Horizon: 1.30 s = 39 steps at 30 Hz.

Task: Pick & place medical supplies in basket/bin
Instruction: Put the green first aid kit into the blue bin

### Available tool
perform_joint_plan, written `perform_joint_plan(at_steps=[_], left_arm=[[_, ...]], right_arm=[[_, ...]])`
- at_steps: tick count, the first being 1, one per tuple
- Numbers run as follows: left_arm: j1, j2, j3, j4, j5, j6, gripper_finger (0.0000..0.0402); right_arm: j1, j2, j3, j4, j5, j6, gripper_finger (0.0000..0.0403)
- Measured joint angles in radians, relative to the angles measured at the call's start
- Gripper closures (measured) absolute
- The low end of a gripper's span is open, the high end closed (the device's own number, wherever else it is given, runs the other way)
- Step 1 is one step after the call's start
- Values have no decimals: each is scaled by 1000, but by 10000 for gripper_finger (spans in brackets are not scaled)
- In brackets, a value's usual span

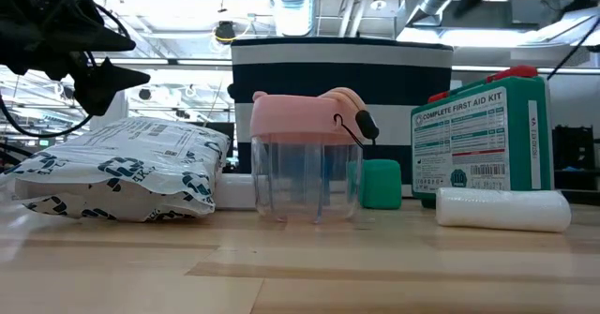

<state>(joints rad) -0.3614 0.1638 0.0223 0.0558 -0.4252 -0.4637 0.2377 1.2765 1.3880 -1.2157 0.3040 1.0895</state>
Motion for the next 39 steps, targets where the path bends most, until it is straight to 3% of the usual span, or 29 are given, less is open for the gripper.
perform_joint_plan(at_steps=[7, 14, 39], left_arm=[[0, 0, 0, -2, 0, 0, 161], [0, 0, 0, -3, 0, 0, 161], [0, 0, 0, -5, 0, 0, 161]], right_arm=[[-12, 146, 0, -59, -113, 85, 147], [-11, 229, 0, -56, -147, 90, 147], [-43, 251, -29, -32, -229, 70, 147]])
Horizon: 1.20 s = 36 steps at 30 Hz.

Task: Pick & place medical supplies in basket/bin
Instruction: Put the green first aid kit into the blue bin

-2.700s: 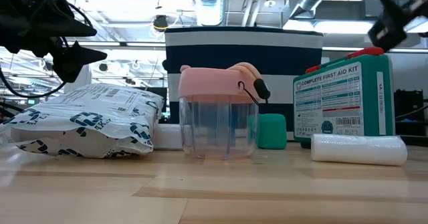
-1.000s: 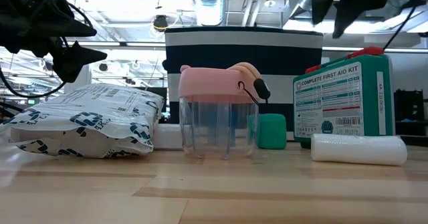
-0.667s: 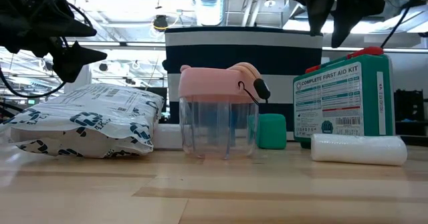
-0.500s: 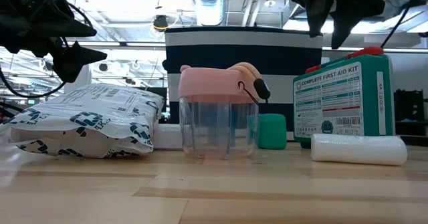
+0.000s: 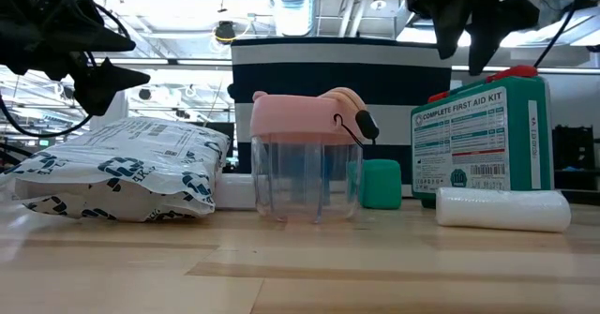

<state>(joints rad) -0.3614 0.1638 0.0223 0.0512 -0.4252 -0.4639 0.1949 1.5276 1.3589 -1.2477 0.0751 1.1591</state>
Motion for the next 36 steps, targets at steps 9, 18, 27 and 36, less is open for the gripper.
perform_joint_plan(at_steps=[9, 18, 27, 36], left_arm=[[0, 0, 0, 0, 0, 0, 161], [0, 0, 0, 3, 0, 0, 161], [0, 0, 0, 4, 0, 0, 161], [0, 0, 0, 5, 0, 0, 161]], right_arm=[[-1, 3, -6, -7, 0, -16, 147], [-1, 122, -8, -9, -33, -72, 147], [-1, 164, -6, -1, -44, -121, 147], [-10, 200, -6, 26, -48, -185, 147]])
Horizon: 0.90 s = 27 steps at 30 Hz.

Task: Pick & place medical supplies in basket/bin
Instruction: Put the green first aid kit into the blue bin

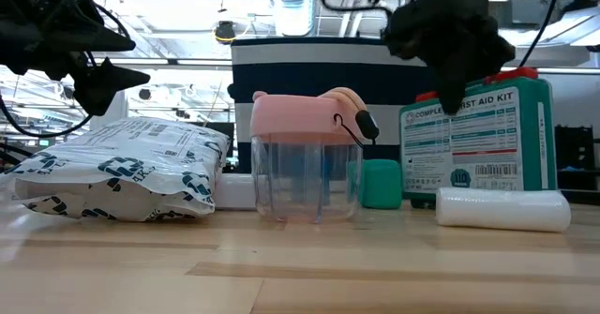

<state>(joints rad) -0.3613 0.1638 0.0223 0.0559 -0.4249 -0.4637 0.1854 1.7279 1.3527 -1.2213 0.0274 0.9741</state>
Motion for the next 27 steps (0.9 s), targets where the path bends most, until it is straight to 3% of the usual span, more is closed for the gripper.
perform_joint_plan(at_steps=[13, 20, 27], left_arm=[[0, 0, 0, -8, 0, 0, 161], [0, 0, 0, -10, 0, 0, 161], [0, 0, 0, -11, 0, 0, 161]], right_arm=[[-13, 153, 4, -2, -22, -85, 160], [-16, 138, 1, -18, -24, -85, 219], [-24, 78, -4, -86, -41, -50, 216]])
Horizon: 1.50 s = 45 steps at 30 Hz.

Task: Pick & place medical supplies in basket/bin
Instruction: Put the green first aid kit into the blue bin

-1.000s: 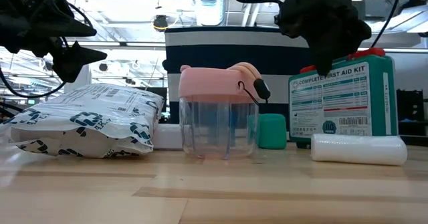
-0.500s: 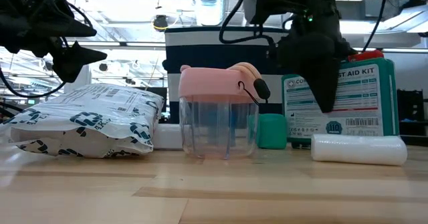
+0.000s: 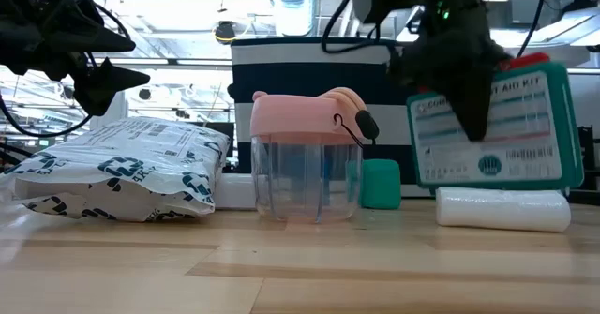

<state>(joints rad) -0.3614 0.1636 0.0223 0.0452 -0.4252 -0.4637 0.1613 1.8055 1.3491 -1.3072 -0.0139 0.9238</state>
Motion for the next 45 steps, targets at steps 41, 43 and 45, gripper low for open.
perform_joint_plan(at_steps=[41, 43, 45], left_arm=[[0, 0, 0, -2, 0, 0, 161], [0, 0, 0, -2, 0, 0, 161], [0, 0, 0, -2, 0, 0, 161]], right_arm=[[-72, -410, 143, 841, 150, -231, 220], [-101, -410, 187, 849, 151, -295, 222], [-133, -411, 223, 854, 151, -348, 221]])
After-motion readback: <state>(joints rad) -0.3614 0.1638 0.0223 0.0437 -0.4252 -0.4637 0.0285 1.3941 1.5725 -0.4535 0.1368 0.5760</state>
